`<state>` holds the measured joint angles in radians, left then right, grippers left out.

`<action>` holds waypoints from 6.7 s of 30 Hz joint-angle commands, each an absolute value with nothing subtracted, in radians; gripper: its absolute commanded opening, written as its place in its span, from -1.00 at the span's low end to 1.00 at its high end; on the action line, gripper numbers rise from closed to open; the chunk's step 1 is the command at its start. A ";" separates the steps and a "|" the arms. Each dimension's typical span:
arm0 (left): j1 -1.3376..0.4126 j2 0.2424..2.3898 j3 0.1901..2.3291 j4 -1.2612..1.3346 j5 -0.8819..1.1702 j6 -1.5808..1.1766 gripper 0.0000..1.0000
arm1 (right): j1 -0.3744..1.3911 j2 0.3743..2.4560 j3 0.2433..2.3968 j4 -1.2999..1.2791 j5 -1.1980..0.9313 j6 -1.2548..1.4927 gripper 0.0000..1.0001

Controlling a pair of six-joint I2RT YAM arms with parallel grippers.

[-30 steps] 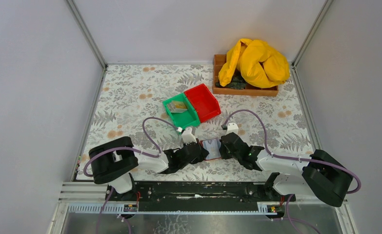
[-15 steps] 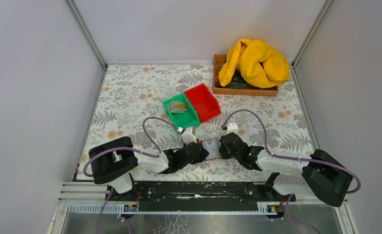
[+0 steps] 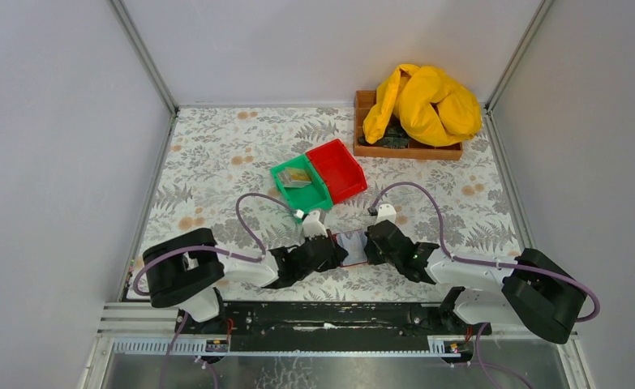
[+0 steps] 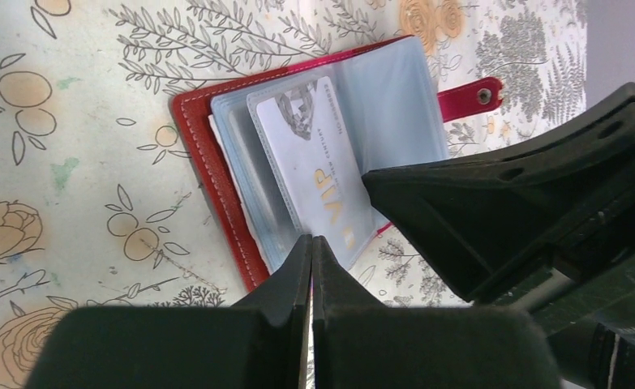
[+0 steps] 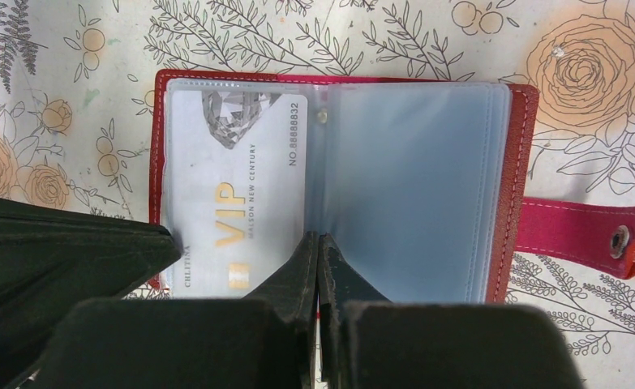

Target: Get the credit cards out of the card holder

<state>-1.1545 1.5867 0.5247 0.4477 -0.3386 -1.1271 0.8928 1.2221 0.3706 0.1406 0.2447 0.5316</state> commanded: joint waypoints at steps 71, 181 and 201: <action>-1.126 1.567 0.434 0.565 -0.408 -1.192 -1.00 | 0.903 1.203 0.429 0.084 0.205 0.518 -1.00; -1.118 1.605 0.514 0.736 -0.223 -1.168 -1.00 | 0.900 1.225 0.407 0.122 0.185 0.524 -1.00; -1.118 1.598 0.533 0.744 -0.209 -1.166 -1.00 | 0.896 1.191 0.397 0.116 0.177 0.525 -1.00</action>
